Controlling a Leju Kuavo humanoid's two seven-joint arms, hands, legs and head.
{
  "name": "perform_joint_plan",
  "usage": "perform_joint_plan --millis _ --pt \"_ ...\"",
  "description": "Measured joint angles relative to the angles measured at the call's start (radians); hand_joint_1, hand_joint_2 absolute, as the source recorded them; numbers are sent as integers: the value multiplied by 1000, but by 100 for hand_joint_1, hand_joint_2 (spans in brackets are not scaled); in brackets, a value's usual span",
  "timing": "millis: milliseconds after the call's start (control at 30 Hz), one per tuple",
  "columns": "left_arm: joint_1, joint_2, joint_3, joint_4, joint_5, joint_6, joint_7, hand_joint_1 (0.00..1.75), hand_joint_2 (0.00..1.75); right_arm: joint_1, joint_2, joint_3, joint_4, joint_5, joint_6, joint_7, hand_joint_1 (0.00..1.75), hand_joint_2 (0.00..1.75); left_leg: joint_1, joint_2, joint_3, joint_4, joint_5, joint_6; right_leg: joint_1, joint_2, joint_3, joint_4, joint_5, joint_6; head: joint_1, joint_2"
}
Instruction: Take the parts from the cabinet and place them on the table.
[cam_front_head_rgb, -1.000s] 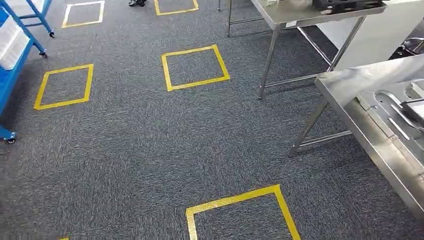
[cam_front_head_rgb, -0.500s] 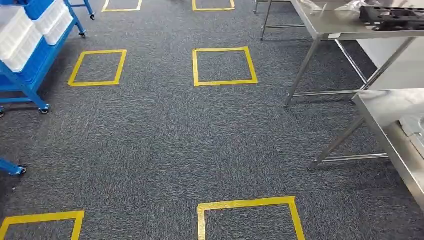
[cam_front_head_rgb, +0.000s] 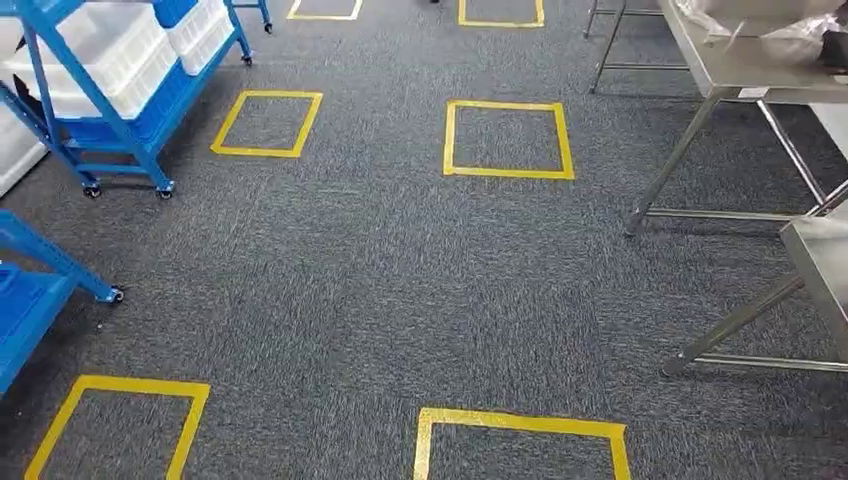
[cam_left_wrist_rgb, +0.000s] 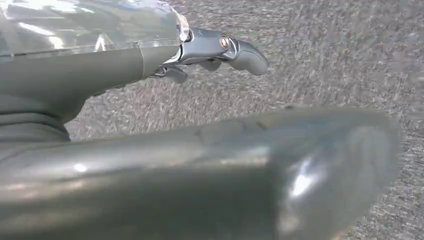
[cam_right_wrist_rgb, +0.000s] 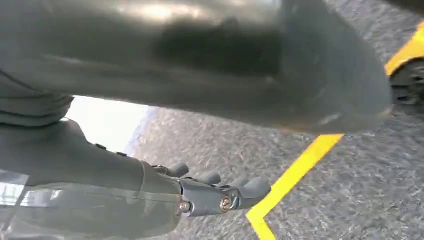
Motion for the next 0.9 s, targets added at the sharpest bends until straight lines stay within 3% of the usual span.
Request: perform_joint_plan --millis 33,67,100,133,200,233,267,367,400,433,467,500,567,600,633,700,733,767,833,900 --pt "-1 0 -3 0 -1 -2 0 0 0 3 0 -1 1 0 2 2 0 0 3 9 -37 83 -38 -4 3 -16 -1 0 -1 -1 0 0" --pt "0 0 -5 0 -1 -2 0 0 0 4 0 -2 1 -1 4 3 0 0 6 13 -61 141 -58 -8 5 -30 -4 1 -1 -1 0 0" --pt "1 0 -7 0 -3 -2 0 0 0 3 0 -5 1 -1 6 6 0 0 8 17 -64 156 -53 -9 5 -43 -4 1 -1 -1 0 0" --pt "2 0 -8 0 -4 -2 0 0 0 3 0 -5 1 -1 7 7 0 0 9 20 -44 122 -28 -10 6 -55 -4 1 -1 -1 0 0" --pt "2 0 -12 0 -7 2 1 0 0 1 0 -6 1 -1 10 12 0 0 9 41 55 -55 52 -6 6 -79 0 2 -3 3 0 0" --pt "1 0 -13 0 -10 4 1 0 0 1 0 -6 1 -1 11 13 0 0 6 84 104 -139 79 0 7 -88 4 2 -5 6 0 0" --pt "-3 0 -14 0 -12 5 3 0 0 3 0 -6 1 -1 12 17 0 0 -5 109 114 -168 71 3 15 -99 5 6 -9 13 0 0" --pt "0 0 -19 0 -17 7 4 0 0 -6 0 -10 1 -5 12 23 0 0 -9 72 103 -167 79 16 10 -124 10 2 -7 28 0 0" --pt "1 0 -22 0 -21 7 4 0 0 -11 0 -11 1 -10 11 24 0 0 -3 59 106 -178 86 26 11 -130 13 3 -9 36 0 0" --pt "1 -1 -24 0 -22 7 4 0 0 -12 -1 -14 1 -13 10 25 0 0 1 51 116 -186 93 29 4 -93 11 16 -22 45 0 0" --pt "-1 -1 -28 0 -24 6 4 0 0 -8 -3 -16 1 -17 8 25 0 0 1 41 113 -188 96 34 3 -41 -10 57 -57 46 0 0" --pt "-3 -1 -32 0 -26 4 5 0 0 -4 -3 -19 1 -18 6 24 0 0 1 32 109 -187 98 39 1 -15 -43 126 -98 45 0 0" --pt "-7 -1 -39 0 -33 -4 5 0 0 0 -3 -25 1 -19 3 23 0 0 -3 7 105 -186 101 43 0 2 -118 279 -160 44 0 0" --pt "-7 -1 -40 0 -36 -8 6 0 0 1 -3 -26 1 -20 1 22 0 0 -4 -8 103 -184 101 43 0 4 -137 316 -159 44 0 0" --pt "-6 -1 -43 0 -40 -11 8 0 0 2 -3 -28 1 -21 -1 22 0 0 -3 -24 104 -181 101 42 0 6 -131 299 -132 43 0 0" --pt "-7 -1 -51 0 -44 -20 10 0 0 3 -4 -31 1 -24 -2 21 0 0 -1 -54 104 -172 97 37 -3 21 -67 155 -38 40 0 0" --pt "-7 -1 -55 0 -48 -24 11 0 0 3 -6 -32 1 -24 -2 21 0 0 0 -68 103 -167 94 32 -7 55 -28 66 5 38 0 0" --pt "-9 -1 -59 0 -51 -26 12 0 0 5 -6 -33 1 -24 -2 21 0 0 -4 -77 98 -163 91 26 -8 105 -15 40 -13 37 0 0" --pt "-13 -1 -63 0 -53 -30 13 0 0 1 -6 -37 2 -24 -2 20 0 0 -1 -98 87 -156 93 15 -8 91 -17 31 -9 35 0 0" --pt "-10 -1 -66 0 -55 -32 14 0 0 -7 -6 -39 2 -24 -2 21 0 0 2 -123 80 -162 98 0 -4 66 -14 26 -6 23 0 0"
